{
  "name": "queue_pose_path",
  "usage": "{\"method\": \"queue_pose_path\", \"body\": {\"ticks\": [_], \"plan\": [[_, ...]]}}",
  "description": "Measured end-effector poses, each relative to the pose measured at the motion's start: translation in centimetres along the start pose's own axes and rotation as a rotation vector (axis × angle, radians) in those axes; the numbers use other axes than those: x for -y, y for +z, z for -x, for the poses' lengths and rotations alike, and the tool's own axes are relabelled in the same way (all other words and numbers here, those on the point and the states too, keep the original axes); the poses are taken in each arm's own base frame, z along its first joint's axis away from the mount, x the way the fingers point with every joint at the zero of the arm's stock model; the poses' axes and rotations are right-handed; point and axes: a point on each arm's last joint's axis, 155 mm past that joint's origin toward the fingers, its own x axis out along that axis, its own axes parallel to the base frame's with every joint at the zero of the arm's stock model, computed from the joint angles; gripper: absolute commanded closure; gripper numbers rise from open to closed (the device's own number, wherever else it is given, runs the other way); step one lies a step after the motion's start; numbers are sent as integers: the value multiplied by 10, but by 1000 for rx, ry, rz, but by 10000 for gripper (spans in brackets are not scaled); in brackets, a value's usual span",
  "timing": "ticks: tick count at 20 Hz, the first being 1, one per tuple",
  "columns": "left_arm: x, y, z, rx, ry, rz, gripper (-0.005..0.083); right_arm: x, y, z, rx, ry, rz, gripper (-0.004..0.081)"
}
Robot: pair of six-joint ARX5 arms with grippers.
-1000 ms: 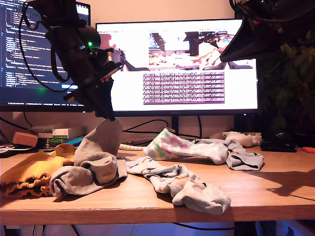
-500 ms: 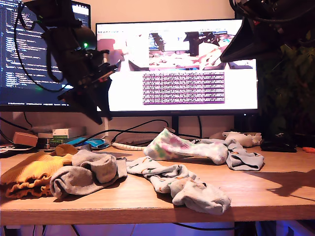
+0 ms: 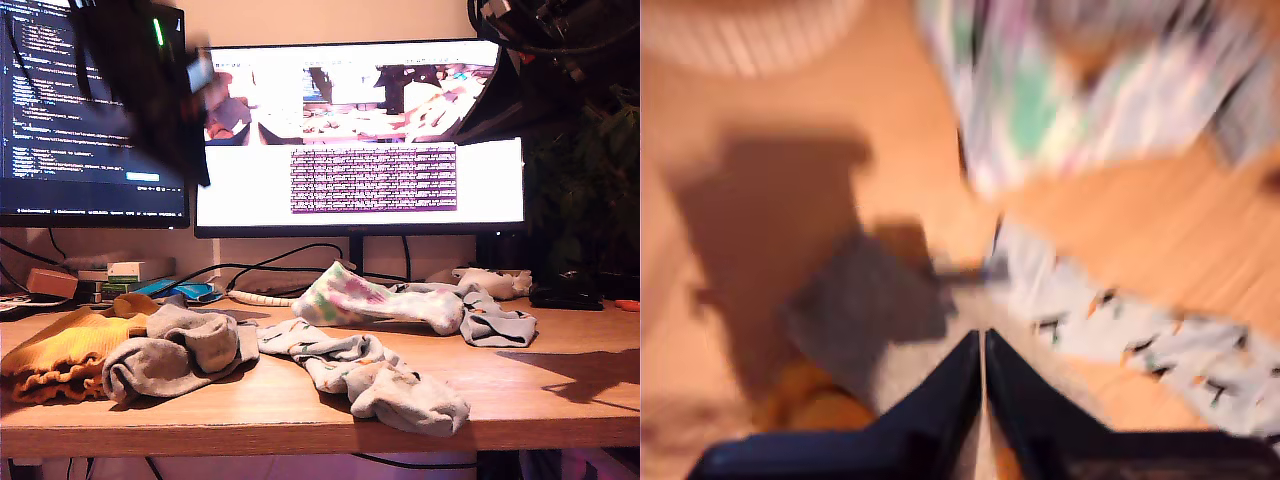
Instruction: Pair up the socks based on colour and pattern, by placing them on top of one another
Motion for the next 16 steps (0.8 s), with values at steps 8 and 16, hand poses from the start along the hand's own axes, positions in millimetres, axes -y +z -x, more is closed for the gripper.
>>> {"method": "queue_pose_path", "body": {"ticks": [8, 16], "plan": [[23, -60, -4, 124, 8, -55, 796, 0, -39, -29, -194, 44, -98, 780], [40, -109, 23, 286, 58, -90, 796, -26, -31, -86, -368, 177, 32, 780]]}}
